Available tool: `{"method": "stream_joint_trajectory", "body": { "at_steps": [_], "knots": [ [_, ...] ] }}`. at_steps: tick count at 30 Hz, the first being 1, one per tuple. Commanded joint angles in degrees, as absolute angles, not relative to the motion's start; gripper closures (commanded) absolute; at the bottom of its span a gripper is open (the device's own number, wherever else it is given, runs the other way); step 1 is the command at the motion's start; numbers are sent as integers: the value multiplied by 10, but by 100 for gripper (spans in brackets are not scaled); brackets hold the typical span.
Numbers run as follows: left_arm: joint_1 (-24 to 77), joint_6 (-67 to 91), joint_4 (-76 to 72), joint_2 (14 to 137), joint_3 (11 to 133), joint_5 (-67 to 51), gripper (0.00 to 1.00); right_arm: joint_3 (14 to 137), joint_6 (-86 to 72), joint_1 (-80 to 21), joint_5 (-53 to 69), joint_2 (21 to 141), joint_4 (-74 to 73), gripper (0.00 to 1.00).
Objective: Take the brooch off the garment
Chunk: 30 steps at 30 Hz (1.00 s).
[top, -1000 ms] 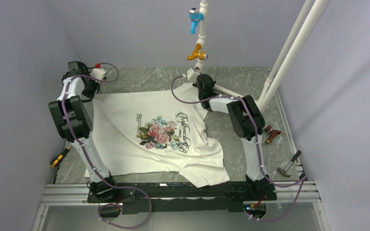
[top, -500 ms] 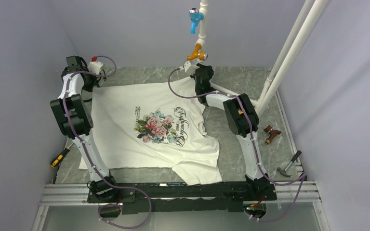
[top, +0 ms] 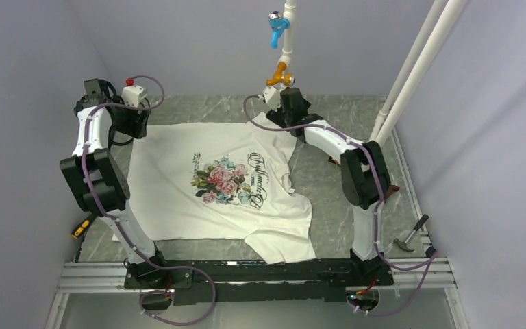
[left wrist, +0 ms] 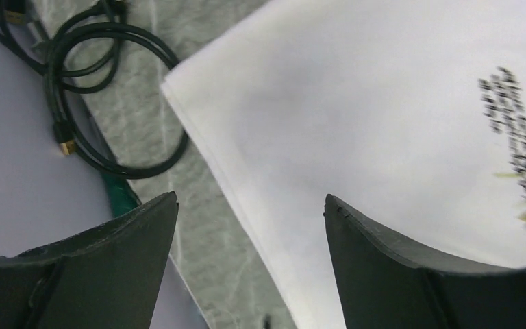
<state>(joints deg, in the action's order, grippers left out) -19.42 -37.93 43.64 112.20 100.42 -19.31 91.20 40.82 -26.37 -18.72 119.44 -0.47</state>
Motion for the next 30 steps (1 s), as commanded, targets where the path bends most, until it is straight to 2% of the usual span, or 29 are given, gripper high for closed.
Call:
{"method": "stream_joint_trajectory", "body": {
  "at_steps": [1, 5, 8, 24, 30],
  "knots": [
    [-195, -367, 488, 1070, 968, -270, 19, 898, 317, -267, -47, 1125, -195, 26],
    [-194, -367, 515, 1057, 943, -293, 26, 877, 281, -267, -10, 1126, -240, 43],
    [-190, -373, 526, 1050, 927, -294, 29, 867, 264, -267, -3, 1132, -244, 50],
    [-172, -400, 545, 1041, 861, -253, 32, 838, 287, -267, -34, 1195, -202, 53],
    [-172, -441, 530, 1021, 788, -212, 29, 784, 360, -257, -113, 1201, -161, 54]
  ]
}}
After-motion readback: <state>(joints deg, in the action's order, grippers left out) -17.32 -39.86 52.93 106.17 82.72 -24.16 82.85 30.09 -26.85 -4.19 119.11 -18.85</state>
